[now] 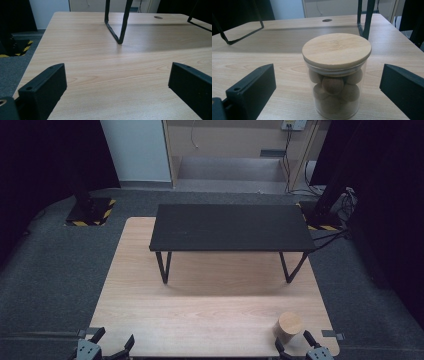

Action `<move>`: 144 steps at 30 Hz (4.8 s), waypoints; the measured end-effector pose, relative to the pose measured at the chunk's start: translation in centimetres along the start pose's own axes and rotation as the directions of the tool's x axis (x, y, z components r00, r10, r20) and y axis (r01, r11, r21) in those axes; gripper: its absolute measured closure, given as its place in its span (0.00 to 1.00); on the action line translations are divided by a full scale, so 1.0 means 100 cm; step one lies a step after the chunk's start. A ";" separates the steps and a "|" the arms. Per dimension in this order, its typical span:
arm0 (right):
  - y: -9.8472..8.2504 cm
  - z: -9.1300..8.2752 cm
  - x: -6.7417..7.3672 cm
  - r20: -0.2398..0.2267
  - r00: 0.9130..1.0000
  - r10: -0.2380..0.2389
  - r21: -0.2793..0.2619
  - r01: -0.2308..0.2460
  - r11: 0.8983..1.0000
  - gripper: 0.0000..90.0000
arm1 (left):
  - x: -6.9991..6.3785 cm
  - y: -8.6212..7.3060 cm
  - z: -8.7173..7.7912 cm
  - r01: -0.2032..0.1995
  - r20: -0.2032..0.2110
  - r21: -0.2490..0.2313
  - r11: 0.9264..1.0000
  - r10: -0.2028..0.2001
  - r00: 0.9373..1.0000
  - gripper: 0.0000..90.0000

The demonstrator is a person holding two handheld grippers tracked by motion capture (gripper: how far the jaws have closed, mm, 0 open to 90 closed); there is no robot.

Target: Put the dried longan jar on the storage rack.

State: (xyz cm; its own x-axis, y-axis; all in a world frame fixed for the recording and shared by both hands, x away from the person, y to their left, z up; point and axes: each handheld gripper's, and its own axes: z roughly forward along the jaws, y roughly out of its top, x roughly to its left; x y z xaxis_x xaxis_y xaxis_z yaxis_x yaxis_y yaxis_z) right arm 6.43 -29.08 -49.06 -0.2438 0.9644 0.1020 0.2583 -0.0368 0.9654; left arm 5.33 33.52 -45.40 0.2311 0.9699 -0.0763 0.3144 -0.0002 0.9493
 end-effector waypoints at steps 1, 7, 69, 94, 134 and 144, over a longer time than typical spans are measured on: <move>0.000 0.001 0.000 0.000 1.000 0.003 0.001 -0.003 1.000 0.01 | 0.000 0.000 0.000 0.001 0.000 -0.001 1.000 -0.001 1.000 0.01; -0.001 0.008 -0.001 0.005 1.000 0.006 0.011 -0.006 1.000 0.01 | -0.001 0.000 0.000 0.004 0.001 -0.001 1.000 -0.004 1.000 0.01; 0.124 0.031 0.006 -0.013 0.999 -0.048 0.074 0.048 0.996 0.29 | 0.001 0.000 -0.007 0.013 0.010 -0.018 1.000 -0.013 1.000 0.01; 0.195 0.047 0.000 -0.053 0.996 -0.068 0.044 0.070 0.997 0.29 | 0.001 0.003 -0.011 0.013 0.028 -0.021 1.000 -0.012 1.000 0.01; 0.278 0.140 -0.009 -0.010 0.992 -0.122 0.053 0.122 0.991 0.29 | 0.006 0.003 -0.014 0.018 0.017 -0.017 1.000 -0.018 1.000 0.01; 0.281 0.158 -0.011 0.004 0.992 -0.127 0.064 0.126 0.990 0.29 | 0.007 0.003 -0.010 0.016 0.019 -0.011 1.000 -0.016 1.000 0.01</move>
State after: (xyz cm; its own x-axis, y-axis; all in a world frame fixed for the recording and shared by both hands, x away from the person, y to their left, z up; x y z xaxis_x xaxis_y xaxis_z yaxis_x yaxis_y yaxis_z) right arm 28.71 -27.07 -25.86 -0.2712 0.9623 -0.0218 0.2852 0.1019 0.9530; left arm 4.65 34.41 -44.81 0.2435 0.9650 -0.0973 0.3081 0.0182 0.9512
